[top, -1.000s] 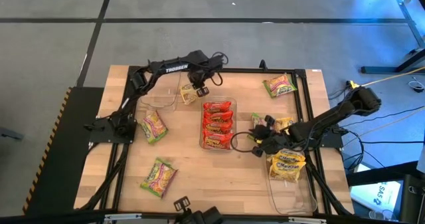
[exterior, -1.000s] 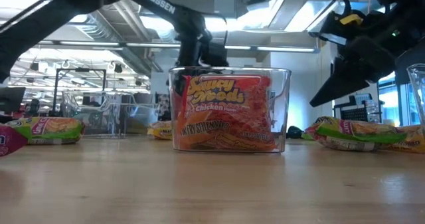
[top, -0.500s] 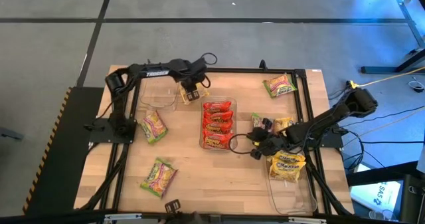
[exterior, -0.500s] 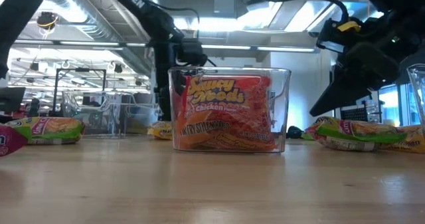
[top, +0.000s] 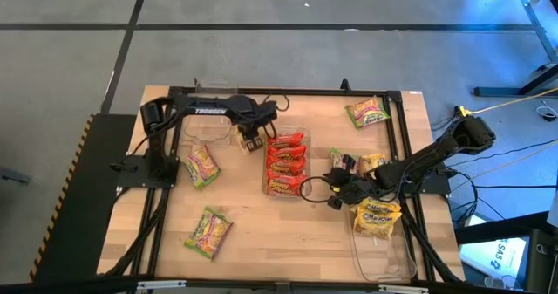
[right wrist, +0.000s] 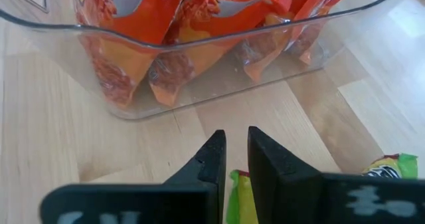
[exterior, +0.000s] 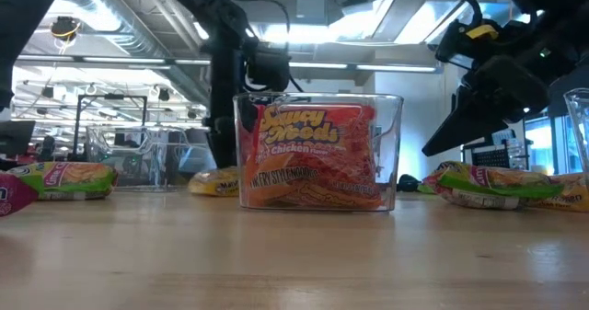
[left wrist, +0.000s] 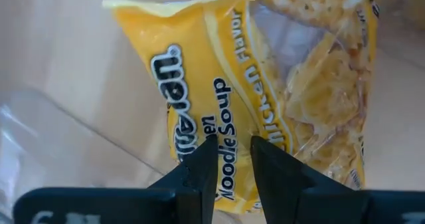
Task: Sort Maruchan noodles
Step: Move the yellow noodle pack on the table
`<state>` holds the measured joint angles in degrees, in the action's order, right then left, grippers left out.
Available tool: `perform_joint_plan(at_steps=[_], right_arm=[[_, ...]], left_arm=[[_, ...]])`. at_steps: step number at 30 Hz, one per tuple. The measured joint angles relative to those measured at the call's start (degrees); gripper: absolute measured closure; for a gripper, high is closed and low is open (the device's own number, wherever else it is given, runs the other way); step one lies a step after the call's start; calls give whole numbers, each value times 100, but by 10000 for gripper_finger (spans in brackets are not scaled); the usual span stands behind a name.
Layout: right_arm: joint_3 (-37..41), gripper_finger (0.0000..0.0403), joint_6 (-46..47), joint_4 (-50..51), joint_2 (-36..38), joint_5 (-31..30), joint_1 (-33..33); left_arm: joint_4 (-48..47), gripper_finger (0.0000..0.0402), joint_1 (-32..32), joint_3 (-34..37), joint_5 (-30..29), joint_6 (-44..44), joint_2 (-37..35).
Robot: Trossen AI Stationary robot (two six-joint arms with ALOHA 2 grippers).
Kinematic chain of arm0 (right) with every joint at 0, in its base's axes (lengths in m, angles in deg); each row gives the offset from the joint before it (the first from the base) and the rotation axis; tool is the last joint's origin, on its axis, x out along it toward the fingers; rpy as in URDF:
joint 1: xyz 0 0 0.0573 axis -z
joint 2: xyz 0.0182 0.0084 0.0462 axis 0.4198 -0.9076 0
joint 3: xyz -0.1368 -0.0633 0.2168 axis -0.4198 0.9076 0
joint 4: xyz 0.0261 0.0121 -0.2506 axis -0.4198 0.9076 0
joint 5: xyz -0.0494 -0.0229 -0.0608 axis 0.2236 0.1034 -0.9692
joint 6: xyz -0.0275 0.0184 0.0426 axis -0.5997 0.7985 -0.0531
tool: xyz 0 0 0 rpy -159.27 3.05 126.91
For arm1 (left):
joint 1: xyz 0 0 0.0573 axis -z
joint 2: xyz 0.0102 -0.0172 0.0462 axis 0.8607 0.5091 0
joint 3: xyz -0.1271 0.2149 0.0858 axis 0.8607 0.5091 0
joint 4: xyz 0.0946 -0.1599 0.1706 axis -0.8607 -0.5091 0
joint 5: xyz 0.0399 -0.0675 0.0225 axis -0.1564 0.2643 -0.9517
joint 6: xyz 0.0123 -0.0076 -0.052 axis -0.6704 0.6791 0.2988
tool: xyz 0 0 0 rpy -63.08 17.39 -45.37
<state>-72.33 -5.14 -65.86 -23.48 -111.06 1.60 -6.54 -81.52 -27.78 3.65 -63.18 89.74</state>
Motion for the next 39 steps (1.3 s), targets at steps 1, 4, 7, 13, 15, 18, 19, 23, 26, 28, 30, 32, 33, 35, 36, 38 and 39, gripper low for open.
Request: perform_joint_plan(at_steps=[1, 4, 7, 13, 15, 18, 19, 23, 26, 28, 30, 32, 33, 35, 36, 38, 39], right_arm=[[0, 368, -2, 0, 0, 0, -1], [0, 368, -24, 0, 0, -2, 0], [0, 368, -107, 0, 0, -4, -1], [0, 368, -133, 0, 0, 2, 0], [0, 368, -133, 0, 0, 2, 0], [0, 368, -134, 0, 0, 4, 0], [0, 368, -135, 0, 0, 4, 0], [0, 368, -143, 0, 0, 4, 0], [0, 368, -148, 0, 0, 9, 0], [0, 368, -143, -2, 0, 90, -1], [0, 368, -140, 0, 0, 265, 0], [0, 368, -135, -2, 0, 439, 0], [0, 368, -135, -2, 0, 516, -2], [0, 368, -133, -2, 0, 633, 0], [0, 368, -131, -2, 0, 676, 0], [0, 368, -120, -92, 0, 790, -2], [0, 368, -124, -228, 0, 869, -2]], left_arm=[[-99, 313, 66, 0, 15, 221, 0], [-414, 313, 264, 0, 92, 838, 0], [-653, 313, 478, 3, 172, 1297, 1], [-868, 313, 1075, 10, 191, 1928, 10], [-1006, 313, 1288, 13, 210, 2103, 16], [-1200, 313, 1634, 17, 317, 2387, 24], [-1252, 313, 1761, 19, 381, 2474, 26], [-1312, 313, 2307, 22, 541, 2861, 28], [-1312, 313, 2690, 22, 579, 3183, 28], [-1302, 313, 2947, 22, 616, 3335, 28], [-1293, 313, 3201, 17, 663, 3453, 28], [-1270, 313, 3449, 17, 720, 3616, 24], [-1240, 313, 3570, 17, 735, 3707, 22], [-1158, 313, 3801, 15, 731, 3891, 17], [-1099, 313, 3913, 13, 728, 3932, 14], [-919, 313, 4140, 10, 734, 3974, 8], [-813, 313, 4236, 8, 742, 3978, 7]])
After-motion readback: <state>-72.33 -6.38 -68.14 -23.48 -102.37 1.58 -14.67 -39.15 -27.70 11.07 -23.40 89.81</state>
